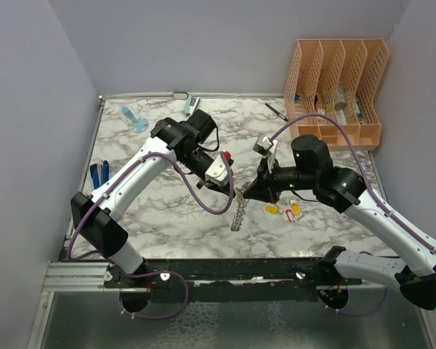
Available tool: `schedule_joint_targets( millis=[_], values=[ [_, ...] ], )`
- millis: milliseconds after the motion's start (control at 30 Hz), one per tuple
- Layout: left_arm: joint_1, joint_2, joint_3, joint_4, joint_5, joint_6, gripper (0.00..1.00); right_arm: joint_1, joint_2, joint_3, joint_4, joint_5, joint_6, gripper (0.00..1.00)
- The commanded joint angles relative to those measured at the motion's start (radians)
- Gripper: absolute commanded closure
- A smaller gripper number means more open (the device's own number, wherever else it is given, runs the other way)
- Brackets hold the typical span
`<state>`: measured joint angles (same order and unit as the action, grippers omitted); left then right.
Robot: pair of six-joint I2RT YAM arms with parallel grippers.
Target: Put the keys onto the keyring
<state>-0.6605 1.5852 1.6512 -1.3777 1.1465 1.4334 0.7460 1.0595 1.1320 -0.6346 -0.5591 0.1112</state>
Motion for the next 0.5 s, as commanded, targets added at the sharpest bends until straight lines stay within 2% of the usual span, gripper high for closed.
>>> schedule_joint_targets(
  millis=[0,167,333,467],
  values=[
    [0.001,-0.024,0.034,0.029,-0.025,-0.052,1.00,-0.003,-0.010,-0.005,0.046,0.083,0.022,0.99],
    [0.054,-0.046,0.042,0.182,-0.081,-0.224,1.00,-0.004,0.019,-0.017,0.080,0.163,0.038,0.99],
    [0.245,-0.075,0.028,0.345,-0.044,-0.385,0.98,-0.004,0.053,-0.033,0.141,0.283,0.045,0.99],
    [0.370,-0.090,0.012,0.514,-0.074,-0.577,0.94,-0.004,0.159,-0.034,0.265,0.383,0.052,0.99]
  ],
)
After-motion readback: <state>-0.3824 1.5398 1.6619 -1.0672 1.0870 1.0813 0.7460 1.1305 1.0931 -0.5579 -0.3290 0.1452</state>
